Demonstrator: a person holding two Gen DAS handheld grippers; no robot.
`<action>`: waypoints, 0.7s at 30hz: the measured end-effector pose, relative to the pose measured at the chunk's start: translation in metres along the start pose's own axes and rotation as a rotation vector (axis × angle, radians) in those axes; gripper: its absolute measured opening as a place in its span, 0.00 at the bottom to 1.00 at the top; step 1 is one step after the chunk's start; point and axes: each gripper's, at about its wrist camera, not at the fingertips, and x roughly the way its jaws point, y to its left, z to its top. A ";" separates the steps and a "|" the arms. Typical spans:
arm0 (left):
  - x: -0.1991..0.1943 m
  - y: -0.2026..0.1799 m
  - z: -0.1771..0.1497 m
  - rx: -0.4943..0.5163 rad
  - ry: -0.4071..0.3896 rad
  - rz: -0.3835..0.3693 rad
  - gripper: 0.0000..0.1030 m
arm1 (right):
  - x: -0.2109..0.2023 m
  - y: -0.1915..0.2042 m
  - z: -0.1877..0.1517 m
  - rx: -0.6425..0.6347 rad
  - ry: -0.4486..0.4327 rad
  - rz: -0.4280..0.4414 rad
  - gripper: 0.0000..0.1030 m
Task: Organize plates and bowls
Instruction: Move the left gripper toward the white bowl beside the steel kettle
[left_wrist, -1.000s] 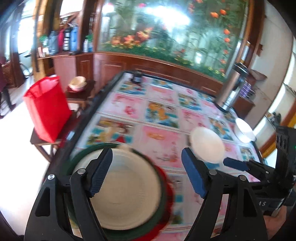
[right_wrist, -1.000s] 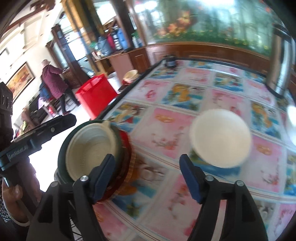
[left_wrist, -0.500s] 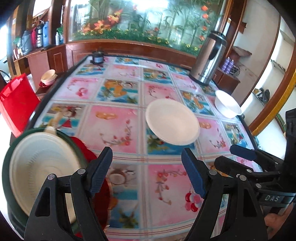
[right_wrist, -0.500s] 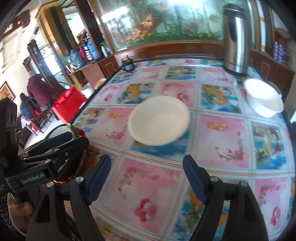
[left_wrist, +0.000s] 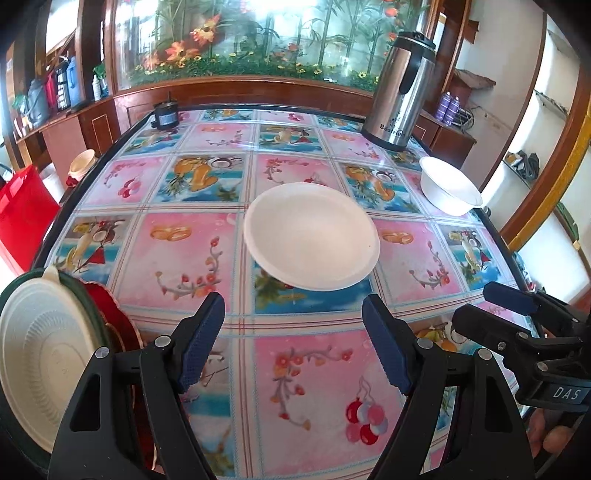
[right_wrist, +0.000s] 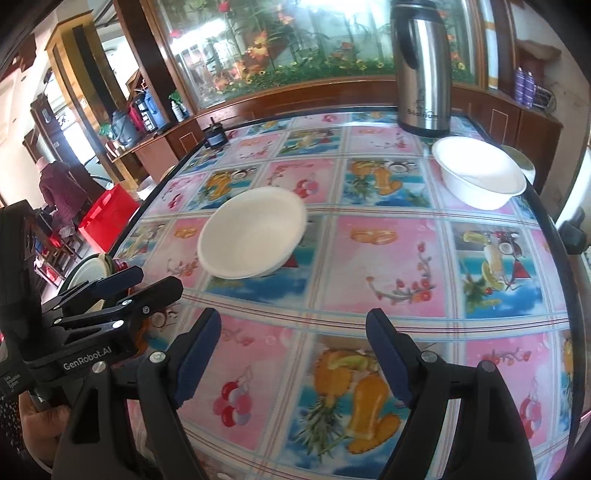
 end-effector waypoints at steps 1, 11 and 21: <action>0.002 -0.002 0.001 0.002 0.002 -0.001 0.76 | 0.000 -0.002 0.000 0.001 0.001 -0.006 0.79; 0.022 -0.035 0.009 0.054 0.022 -0.005 0.76 | 0.003 -0.031 0.000 0.027 0.014 -0.052 0.79; 0.046 -0.077 0.021 0.110 0.054 -0.042 0.75 | 0.003 -0.069 0.002 0.067 0.031 -0.106 0.80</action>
